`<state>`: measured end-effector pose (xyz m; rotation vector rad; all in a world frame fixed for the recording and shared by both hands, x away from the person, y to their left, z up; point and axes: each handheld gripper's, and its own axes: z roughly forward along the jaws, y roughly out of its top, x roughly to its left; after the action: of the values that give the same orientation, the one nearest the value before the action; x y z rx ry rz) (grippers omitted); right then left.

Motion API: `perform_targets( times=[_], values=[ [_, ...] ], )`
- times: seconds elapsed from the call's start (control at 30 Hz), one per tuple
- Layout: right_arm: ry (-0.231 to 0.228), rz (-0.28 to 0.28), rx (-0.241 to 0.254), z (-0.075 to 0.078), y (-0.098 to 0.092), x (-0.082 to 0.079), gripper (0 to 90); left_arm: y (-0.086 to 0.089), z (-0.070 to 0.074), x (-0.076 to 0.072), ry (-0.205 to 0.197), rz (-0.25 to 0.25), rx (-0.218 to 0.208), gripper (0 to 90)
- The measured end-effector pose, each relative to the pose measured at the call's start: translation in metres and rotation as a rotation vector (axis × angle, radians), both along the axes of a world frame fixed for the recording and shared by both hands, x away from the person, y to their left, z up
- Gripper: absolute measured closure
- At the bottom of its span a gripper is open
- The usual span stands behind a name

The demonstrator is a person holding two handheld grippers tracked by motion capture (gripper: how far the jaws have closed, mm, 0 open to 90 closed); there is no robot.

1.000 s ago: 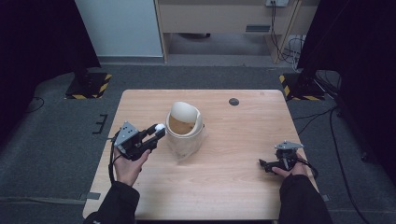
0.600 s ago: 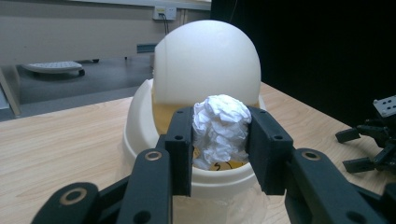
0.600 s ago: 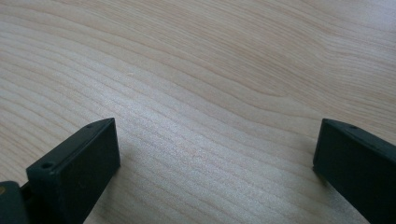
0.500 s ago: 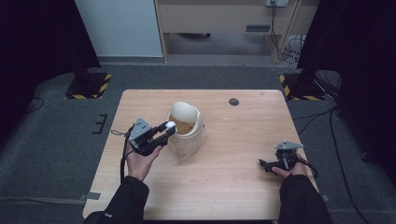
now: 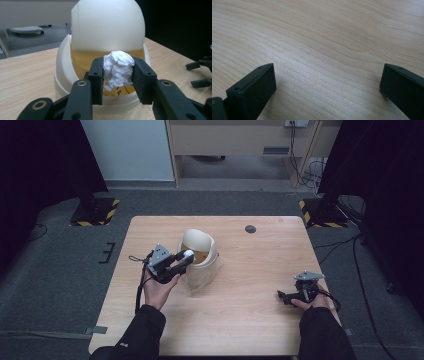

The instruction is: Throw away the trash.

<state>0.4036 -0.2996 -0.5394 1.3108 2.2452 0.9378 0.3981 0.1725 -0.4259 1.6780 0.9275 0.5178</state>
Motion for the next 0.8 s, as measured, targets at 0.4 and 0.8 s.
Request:
perform_targets(
  times=[0.4,0.8],
  values=[
    [0.000,0.000,0.000,0.000,0.000,0.000,0.7,-0.004,-0.007,0.009,0.017,-0.019,0.019,53.8],
    [0.000,0.000,0.000,0.000,0.000,0.000,0.7,0.019,0.000,-0.013,-0.006,-0.024,0.009,41.5]
  ],
)
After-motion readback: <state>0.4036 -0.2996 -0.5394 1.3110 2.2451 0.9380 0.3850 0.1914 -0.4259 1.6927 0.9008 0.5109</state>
